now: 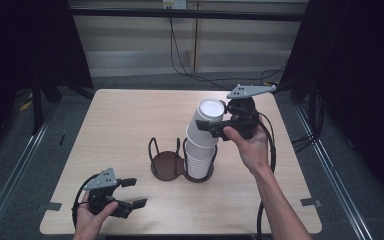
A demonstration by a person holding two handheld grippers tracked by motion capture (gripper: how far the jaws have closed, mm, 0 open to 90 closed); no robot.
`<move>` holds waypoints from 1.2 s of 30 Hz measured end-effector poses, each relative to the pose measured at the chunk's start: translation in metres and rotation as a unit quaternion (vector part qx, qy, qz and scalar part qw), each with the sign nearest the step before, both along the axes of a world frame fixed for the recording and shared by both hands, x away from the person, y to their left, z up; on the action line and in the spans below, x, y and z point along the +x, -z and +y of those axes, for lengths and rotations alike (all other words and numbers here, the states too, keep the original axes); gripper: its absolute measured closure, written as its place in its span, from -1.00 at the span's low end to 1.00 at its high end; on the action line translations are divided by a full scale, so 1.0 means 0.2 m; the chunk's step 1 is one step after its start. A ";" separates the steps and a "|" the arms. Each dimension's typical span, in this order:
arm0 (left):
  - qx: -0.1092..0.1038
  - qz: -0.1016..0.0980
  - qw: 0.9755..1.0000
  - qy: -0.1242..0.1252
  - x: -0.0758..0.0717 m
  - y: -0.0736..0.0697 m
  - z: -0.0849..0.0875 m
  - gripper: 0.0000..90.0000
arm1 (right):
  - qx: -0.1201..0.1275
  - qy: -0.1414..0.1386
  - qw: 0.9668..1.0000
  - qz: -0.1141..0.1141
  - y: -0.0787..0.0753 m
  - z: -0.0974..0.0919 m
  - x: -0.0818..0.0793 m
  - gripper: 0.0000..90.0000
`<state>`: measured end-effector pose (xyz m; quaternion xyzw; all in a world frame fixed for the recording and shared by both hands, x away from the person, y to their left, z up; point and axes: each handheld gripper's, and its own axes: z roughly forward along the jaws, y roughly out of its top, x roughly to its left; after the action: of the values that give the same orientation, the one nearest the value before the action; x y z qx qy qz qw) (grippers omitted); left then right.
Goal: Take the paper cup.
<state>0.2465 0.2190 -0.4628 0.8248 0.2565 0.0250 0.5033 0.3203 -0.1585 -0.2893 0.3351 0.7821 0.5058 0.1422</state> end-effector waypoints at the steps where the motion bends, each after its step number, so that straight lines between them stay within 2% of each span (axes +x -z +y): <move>1: 0.000 0.000 1.000 0.000 0.00 0.00 0.00 -0.60 | 0.002 0.001 1.000 -0.001 -0.01 -0.01 0.00 -0.48; 11: -0.001 0.002 1.000 0.000 0.00 0.00 0.00 -0.60 | 0.022 0.011 1.000 -0.015 -0.02 -0.03 -0.02 -0.48; 23: 0.000 0.004 1.000 -0.005 0.00 0.00 0.00 -0.60 | 0.058 0.023 0.998 -0.030 -0.04 -0.08 -0.05 -0.47; 36: -0.001 0.007 1.000 -0.005 0.01 0.00 0.00 -0.60 | 0.083 0.021 0.996 -0.039 -0.05 -0.11 -0.07 -0.47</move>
<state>0.2476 0.2190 -0.4638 0.8231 0.2643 0.0219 0.5021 0.3064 -0.1811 -0.2790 0.3423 0.7242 0.5782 0.1550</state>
